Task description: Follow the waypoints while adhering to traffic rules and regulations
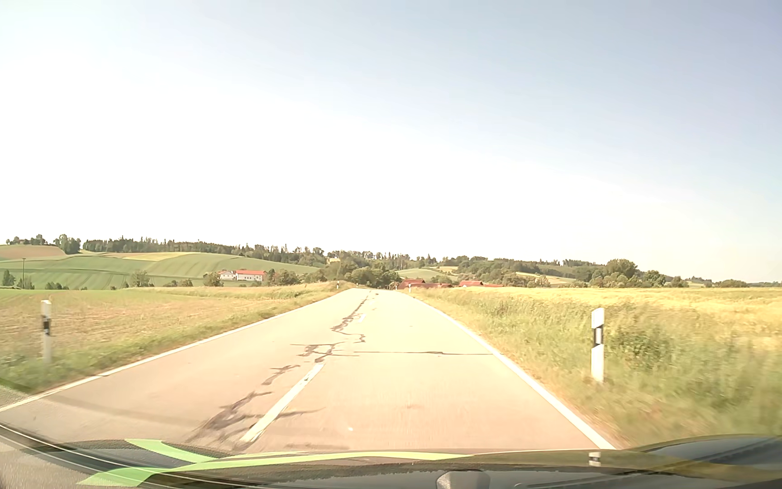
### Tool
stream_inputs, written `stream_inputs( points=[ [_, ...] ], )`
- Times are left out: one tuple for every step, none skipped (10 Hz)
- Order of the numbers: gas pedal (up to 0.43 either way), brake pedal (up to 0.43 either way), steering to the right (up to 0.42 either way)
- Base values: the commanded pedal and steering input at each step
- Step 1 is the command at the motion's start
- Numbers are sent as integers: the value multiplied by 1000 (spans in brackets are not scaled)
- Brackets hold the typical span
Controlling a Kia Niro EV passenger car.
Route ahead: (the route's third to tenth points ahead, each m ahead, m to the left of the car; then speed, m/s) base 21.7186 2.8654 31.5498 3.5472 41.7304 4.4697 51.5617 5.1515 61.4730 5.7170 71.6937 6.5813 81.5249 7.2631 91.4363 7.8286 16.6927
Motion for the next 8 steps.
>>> stream_inputs(
  points=[
    [240, 0, -20],
    [240, 0, -20],
    [240, 0, -20],
    [240, 0, -20],
    [240, 0, -20],
    [240, 0, -20],
    [240, 0, -17],
    [240, 0, -14]
  ],
)
